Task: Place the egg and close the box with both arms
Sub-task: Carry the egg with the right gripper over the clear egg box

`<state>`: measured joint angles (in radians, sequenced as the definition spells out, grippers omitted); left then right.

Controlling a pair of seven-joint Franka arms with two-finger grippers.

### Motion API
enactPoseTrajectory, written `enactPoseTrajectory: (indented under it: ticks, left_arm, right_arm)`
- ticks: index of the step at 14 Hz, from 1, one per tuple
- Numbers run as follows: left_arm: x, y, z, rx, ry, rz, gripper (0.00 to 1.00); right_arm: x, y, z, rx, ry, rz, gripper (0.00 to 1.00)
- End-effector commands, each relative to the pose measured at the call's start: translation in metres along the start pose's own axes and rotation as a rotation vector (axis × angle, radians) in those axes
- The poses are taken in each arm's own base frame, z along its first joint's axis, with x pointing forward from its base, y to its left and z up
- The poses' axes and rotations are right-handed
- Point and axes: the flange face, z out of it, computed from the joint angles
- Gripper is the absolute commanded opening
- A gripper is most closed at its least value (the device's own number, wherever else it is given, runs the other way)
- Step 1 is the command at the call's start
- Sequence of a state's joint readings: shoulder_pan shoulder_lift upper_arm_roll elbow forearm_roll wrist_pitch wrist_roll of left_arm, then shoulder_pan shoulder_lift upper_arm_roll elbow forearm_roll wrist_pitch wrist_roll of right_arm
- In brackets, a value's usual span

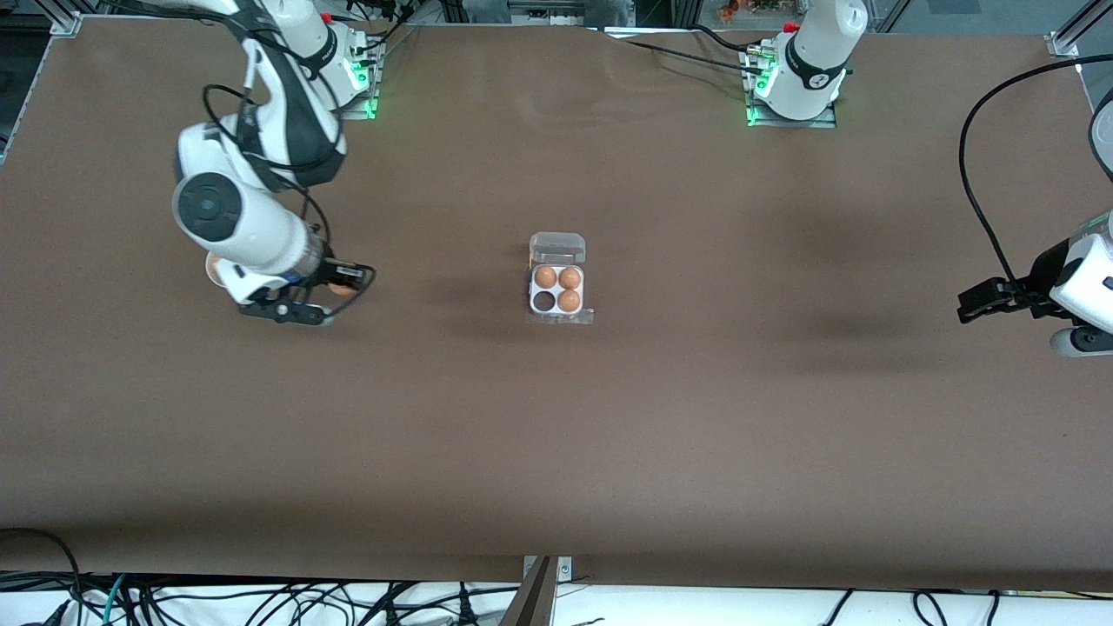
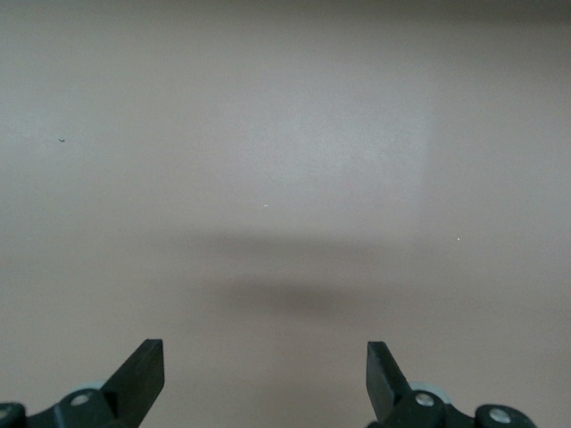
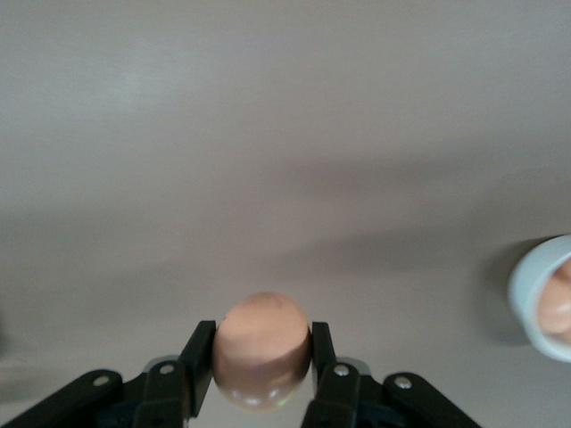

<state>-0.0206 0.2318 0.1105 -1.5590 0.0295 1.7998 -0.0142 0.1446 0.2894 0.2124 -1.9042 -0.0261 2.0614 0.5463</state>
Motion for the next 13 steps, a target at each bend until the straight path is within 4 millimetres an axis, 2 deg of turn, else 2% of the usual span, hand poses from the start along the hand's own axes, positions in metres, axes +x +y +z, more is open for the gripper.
enactPoseTrajectory:
  ticks: [1, 7, 10, 13]
  left_arm:
    - [0.003, 0.002, -0.003, -0.016, -0.006, 0.008, 1.00]
    - [0.004, 0.001, -0.003, -0.014, -0.003, 0.008, 1.00]
    - [0.003, 0.002, -0.003, -0.016, -0.004, 0.008, 1.00]
    - [0.004, 0.002, -0.003, -0.016, -0.003, 0.007, 1.00]
  right_arm:
    - [-0.001, -0.061, 0.006, 0.004, -0.010, 0.091, 0.28]
    - [-0.027, -0.195, 0.027, 0.053, 0.009, 0.259, 0.28]
    - [-0.039, -0.235, 0.037, 0.084, 0.017, 0.312, 0.28]
    - [-0.049, -0.259, 0.046, 0.142, 0.039, 0.366, 0.28]
